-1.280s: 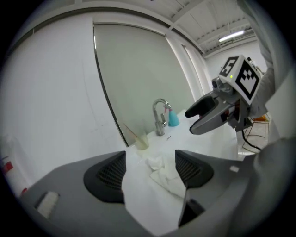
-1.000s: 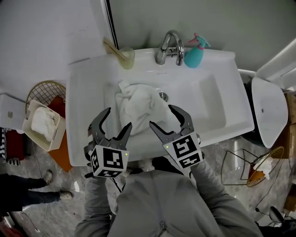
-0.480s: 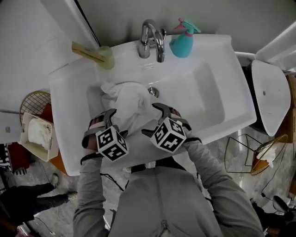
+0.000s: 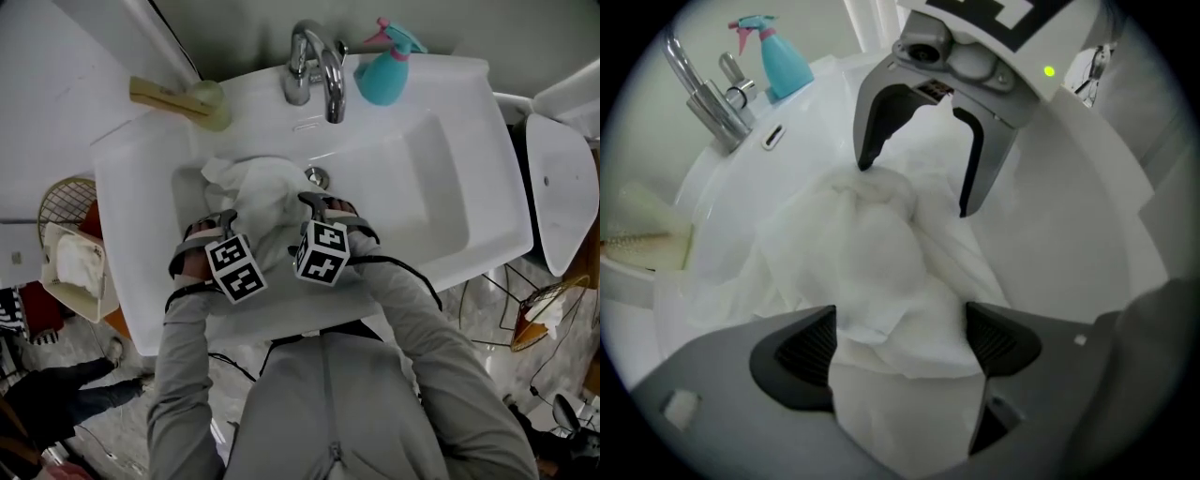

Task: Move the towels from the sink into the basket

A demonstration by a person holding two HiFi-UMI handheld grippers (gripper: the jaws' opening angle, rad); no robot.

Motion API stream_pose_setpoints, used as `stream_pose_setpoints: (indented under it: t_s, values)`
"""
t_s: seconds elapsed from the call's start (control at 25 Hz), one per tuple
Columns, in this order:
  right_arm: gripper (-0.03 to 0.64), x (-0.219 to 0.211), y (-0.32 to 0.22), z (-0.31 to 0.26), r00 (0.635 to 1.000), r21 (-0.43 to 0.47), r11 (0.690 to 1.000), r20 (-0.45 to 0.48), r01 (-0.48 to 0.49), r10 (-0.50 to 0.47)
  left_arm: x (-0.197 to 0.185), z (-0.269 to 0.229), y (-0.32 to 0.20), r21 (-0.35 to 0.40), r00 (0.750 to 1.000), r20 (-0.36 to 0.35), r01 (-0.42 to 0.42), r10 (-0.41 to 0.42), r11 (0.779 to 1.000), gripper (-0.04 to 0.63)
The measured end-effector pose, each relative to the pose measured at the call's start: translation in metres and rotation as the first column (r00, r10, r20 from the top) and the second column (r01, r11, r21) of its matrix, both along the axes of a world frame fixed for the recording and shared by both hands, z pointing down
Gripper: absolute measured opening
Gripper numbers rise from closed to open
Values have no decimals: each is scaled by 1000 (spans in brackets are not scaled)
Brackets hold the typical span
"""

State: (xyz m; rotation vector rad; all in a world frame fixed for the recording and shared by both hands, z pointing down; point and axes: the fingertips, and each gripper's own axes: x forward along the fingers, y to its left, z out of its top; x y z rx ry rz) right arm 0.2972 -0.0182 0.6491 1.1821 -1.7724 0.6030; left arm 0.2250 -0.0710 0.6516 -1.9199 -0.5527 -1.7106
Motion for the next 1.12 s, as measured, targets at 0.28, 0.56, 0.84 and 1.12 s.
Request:
stream_pose_setpoints:
  t_s: [0.28,0.56,0.84,1.12]
  values:
    - [511,7,-20,24,998,-46,998,-37,52,-53,8,21,-10,-39,997,70,38,-35,999,491]
    - [514,3,-33,33,991,-85,987,-3,134,-135,13,34,-10,-68,990,139,29,-19,997,506]
    - [438,1,-35,33,992,-91,988,10,126,-126,13,37,-8,-80,987,160,20,-7,997,495]
    - [213,2,-43,24,986,-7,996,-138,90,-90,16,30,-4,-80,990,101,105,-97,991,295]
